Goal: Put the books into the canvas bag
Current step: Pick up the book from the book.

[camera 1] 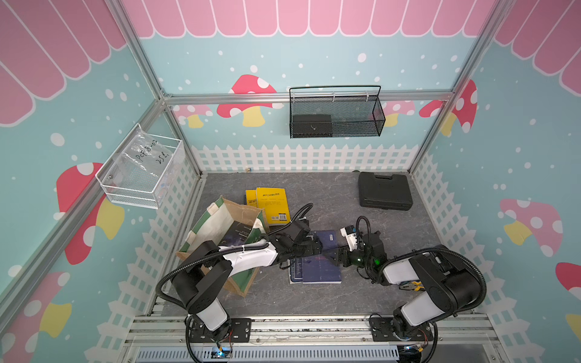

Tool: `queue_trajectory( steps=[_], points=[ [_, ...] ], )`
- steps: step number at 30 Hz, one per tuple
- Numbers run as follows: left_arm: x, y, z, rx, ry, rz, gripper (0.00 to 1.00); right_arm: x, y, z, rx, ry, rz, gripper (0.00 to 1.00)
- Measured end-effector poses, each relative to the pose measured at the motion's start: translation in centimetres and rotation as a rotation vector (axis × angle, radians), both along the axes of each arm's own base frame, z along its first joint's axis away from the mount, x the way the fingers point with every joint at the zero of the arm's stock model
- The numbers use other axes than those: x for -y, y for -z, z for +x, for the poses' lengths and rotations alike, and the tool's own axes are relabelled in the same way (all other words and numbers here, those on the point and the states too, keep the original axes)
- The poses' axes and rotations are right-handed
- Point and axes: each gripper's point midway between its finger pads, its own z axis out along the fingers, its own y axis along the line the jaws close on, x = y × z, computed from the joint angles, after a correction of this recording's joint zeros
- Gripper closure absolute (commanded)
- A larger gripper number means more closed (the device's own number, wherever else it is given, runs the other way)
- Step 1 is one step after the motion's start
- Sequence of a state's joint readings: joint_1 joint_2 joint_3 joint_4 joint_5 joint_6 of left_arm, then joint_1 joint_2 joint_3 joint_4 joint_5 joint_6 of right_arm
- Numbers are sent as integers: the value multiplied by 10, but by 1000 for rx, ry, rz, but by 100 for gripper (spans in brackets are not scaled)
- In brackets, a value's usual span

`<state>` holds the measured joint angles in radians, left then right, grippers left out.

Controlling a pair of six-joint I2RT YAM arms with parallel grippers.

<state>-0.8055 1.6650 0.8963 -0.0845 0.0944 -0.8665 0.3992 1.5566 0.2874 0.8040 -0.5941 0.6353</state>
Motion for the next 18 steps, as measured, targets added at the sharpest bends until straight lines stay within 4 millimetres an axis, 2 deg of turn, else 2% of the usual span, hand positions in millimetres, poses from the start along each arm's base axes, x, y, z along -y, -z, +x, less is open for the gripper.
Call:
queue_trajectory(
  steps=[7,14,18],
  points=[
    [11,-4,-2,3,47,-45,1,13,-10,7,3,47,22,35],
    [12,-4,-4,14,76,-39,1,27,-19,15,13,78,52,60],
    [12,-4,-5,15,92,-39,1,28,-23,15,18,66,69,66]
  ],
)
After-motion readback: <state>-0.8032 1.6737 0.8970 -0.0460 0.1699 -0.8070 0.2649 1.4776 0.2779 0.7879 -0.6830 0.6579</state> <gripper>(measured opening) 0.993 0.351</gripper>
